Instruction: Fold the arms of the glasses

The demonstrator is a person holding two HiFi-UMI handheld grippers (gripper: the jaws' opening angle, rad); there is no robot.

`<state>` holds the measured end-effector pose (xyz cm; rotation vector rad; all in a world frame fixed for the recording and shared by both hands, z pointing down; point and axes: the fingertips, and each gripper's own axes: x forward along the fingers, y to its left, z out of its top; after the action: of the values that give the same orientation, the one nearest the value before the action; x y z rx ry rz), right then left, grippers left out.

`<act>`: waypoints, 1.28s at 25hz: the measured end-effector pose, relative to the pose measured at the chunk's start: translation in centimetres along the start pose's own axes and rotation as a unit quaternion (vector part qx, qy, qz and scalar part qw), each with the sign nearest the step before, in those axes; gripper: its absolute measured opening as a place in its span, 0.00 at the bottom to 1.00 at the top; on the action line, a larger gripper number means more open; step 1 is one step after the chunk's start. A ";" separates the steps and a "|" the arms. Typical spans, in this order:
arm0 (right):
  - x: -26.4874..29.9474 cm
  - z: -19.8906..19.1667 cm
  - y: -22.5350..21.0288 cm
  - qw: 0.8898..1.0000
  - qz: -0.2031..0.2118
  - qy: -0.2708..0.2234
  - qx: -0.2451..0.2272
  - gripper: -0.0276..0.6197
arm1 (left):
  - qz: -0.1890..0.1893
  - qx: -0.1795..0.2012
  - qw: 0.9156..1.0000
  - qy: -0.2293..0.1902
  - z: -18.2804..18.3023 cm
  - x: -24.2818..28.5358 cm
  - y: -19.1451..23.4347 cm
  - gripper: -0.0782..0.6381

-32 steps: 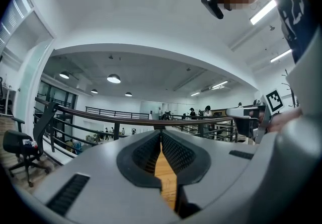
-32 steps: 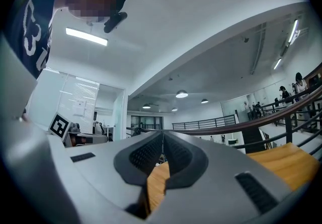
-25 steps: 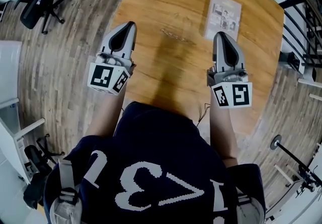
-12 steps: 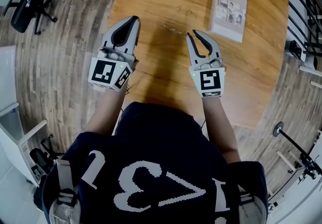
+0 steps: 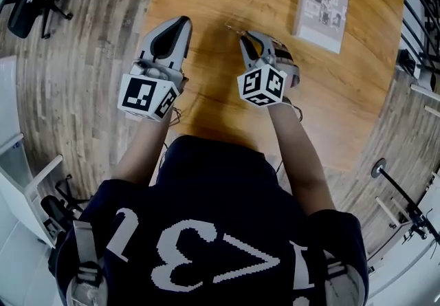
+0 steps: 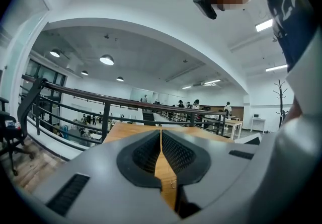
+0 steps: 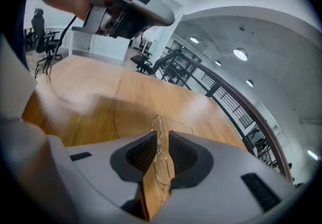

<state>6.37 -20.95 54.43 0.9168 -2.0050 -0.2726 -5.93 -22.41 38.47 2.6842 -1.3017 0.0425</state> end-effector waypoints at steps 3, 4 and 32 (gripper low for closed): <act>1.1 -1.0 0.9 0.998 0.007 0.038 -0.059 0.18 | 0.000 -0.002 1.000 0.002 -0.3 0.1 0.3 0.14; 1.4 -1.2 1.1 0.996 0.007 0.047 -0.072 0.18 | 0.001 -0.002 1.000 0.002 -0.4 0.2 0.4 0.14; -12.6 6.4 -0.8 0.969 0.143 -0.117 -0.165 0.10 | -0.215 -0.089 0.969 0.081 -0.3 3.3 -4.8 0.32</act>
<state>5.86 -13.67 42.29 0.3931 -2.1884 -0.5532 -0.16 -21.98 38.49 2.6767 -0.6267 0.0869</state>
